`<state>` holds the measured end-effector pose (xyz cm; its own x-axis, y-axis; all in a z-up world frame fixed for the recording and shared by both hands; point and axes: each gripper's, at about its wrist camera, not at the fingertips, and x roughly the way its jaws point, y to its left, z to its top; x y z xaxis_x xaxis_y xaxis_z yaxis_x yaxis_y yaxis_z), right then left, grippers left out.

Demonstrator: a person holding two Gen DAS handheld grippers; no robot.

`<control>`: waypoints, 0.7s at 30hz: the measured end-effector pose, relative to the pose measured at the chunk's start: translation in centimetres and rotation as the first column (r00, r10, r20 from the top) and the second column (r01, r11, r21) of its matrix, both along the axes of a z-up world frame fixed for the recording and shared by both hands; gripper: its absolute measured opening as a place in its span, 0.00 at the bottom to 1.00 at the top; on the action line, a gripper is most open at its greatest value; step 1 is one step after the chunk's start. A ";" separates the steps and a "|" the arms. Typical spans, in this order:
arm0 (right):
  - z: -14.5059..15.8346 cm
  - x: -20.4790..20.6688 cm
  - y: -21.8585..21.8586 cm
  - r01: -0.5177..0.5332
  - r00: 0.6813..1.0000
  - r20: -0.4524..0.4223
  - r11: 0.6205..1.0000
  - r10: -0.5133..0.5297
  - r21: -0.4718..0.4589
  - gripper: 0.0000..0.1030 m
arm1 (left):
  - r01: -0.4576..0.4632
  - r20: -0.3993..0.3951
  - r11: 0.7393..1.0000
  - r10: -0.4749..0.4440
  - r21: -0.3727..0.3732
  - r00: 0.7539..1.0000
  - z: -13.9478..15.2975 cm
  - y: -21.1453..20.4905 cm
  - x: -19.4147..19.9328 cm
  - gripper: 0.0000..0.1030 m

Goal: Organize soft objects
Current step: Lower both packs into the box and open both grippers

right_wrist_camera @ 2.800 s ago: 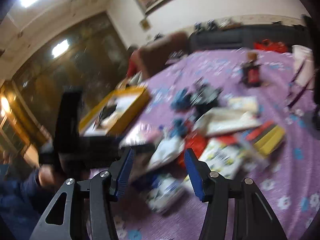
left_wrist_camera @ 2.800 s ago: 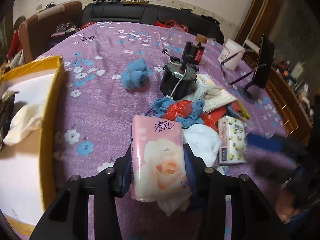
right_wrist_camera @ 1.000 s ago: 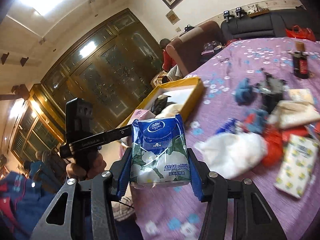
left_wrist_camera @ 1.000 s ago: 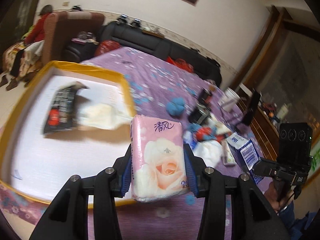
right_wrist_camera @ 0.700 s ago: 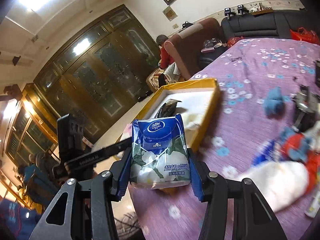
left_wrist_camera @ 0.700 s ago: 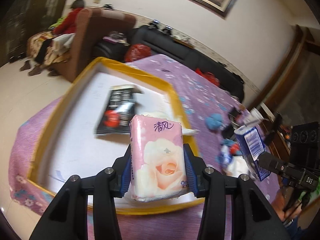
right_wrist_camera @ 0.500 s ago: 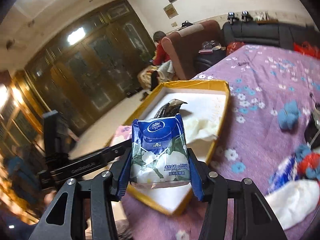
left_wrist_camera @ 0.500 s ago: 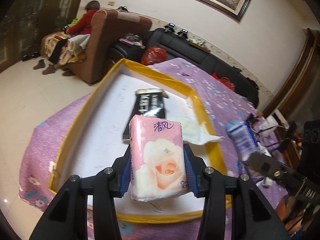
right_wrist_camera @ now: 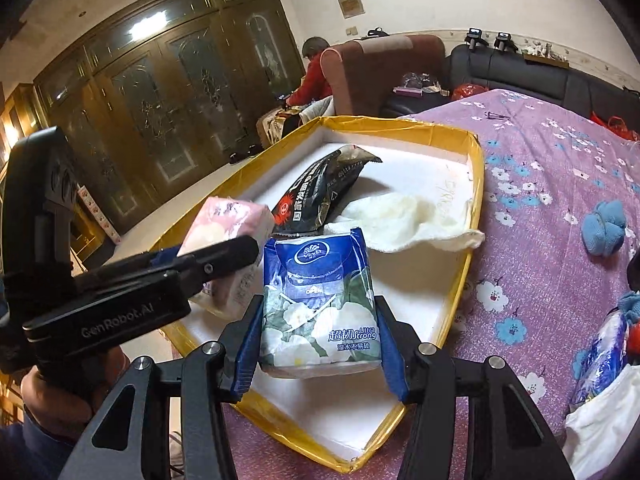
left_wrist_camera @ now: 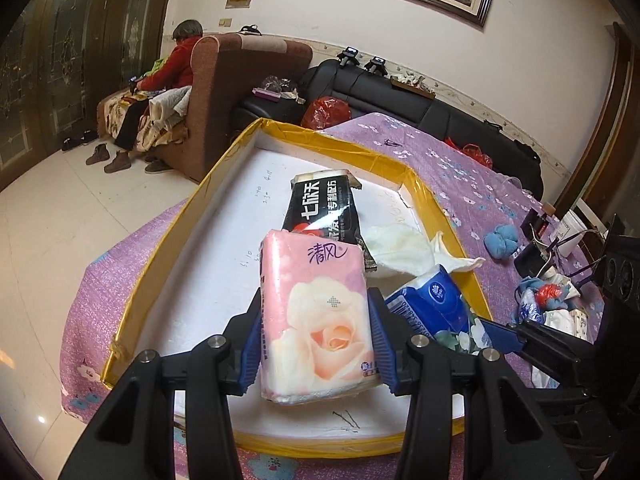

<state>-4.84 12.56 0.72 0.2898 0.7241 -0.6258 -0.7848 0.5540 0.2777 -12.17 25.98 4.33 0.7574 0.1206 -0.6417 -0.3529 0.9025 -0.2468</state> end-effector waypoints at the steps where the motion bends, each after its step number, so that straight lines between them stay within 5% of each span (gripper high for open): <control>1: 0.0 0.0 0.0 0.002 1.000 0.002 1.000 -0.002 0.001 0.56 | 0.002 0.002 1.000 -0.002 -0.006 1.000 0.0 0.0 0.0 0.45; 7: 0.0 -0.7 -0.2 -0.002 0.999 0.032 1.000 0.002 -0.007 0.57 | 0.001 -0.008 1.000 -0.001 0.005 1.000 0.0 -0.4 0.0 0.49; 12: 0.3 -1.2 -0.4 -0.004 0.999 0.046 1.000 0.004 -0.002 0.57 | -0.003 0.000 1.000 0.003 0.025 1.000 0.4 -0.6 -0.1 0.62; 21: 1.3 -1.0 -1.7 0.042 0.998 0.052 0.998 -0.044 0.054 0.60 | 0.008 0.009 0.999 -0.008 0.031 1.000 1.0 -1.2 -0.5 0.63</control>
